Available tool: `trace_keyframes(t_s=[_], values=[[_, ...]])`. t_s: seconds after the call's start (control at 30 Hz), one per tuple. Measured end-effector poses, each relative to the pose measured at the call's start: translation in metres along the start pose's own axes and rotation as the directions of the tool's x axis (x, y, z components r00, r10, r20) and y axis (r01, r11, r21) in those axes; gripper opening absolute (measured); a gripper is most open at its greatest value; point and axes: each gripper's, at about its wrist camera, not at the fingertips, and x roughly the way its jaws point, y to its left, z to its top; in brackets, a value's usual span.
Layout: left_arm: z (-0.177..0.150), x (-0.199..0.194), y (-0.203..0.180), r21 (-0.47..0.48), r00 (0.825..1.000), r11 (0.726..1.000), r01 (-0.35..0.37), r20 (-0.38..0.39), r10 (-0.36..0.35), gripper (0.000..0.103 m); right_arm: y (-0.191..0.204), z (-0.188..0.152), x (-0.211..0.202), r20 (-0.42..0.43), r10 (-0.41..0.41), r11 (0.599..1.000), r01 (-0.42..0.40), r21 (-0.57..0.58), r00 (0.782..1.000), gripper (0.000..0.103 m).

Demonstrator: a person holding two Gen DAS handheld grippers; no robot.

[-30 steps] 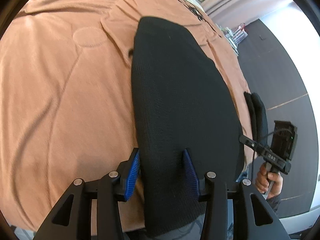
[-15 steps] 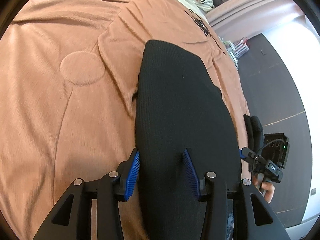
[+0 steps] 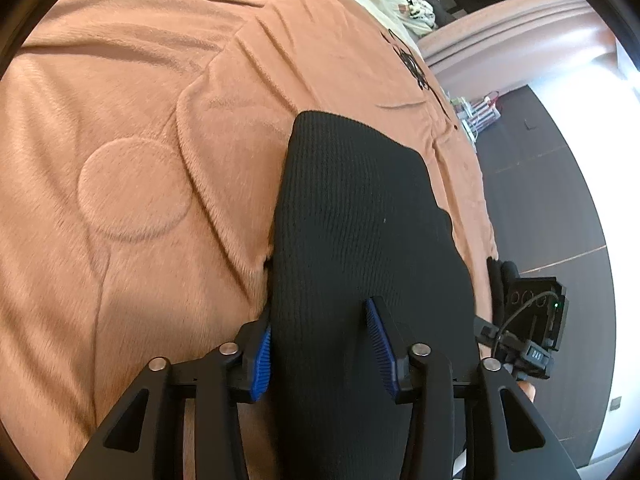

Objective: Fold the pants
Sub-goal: 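Grasp the pants end with both grippers and lift it off the sheet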

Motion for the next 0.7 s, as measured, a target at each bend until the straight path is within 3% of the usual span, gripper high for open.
trace_keyframes(t_s=[0.07,0.13,0.27,0.4,0.5,0.6,0.7], values=[[0.002,0.001,-0.002,0.005,1.0,1.0,0.0,0.0,0.0,0.029,0.001,0.004,0.003,-0.002,0.005,1.0,-0.005,-0.008,1.0,0.063],[0.003,0.0,-0.005,0.012,1.0,1.0,-0.001,0.006,0.001,0.014,0.002,0.005,0.003,0.0,-0.013,0.999,0.013,-0.031,1.0,0.047],[0.004,-0.013,-0.012,0.038,0.999,0.999,0.02,0.034,-0.021,0.012,0.011,0.002,-0.014,0.049,0.01,0.998,-0.006,-0.07,0.999,0.025],[0.007,-0.012,-0.015,0.045,1.0,0.999,0.023,0.019,-0.024,0.012,0.008,-0.004,-0.023,0.07,0.022,0.997,-0.017,-0.078,0.997,0.022],[0.008,-0.007,-0.013,0.029,1.0,1.0,0.008,0.006,-0.008,0.012,0.001,-0.003,-0.014,0.039,0.013,0.999,-0.012,-0.03,0.999,0.031],[0.008,-0.004,-0.01,0.012,1.0,1.0,0.012,0.004,-0.013,0.012,-0.001,0.001,-0.01,0.036,0.029,1.0,-0.029,-0.01,0.999,0.074],[0.007,-0.002,-0.006,0.009,1.0,1.0,0.011,0.0,-0.011,0.013,-0.001,0.006,-0.004,0.018,0.05,0.999,-0.05,-0.004,0.999,0.077]])
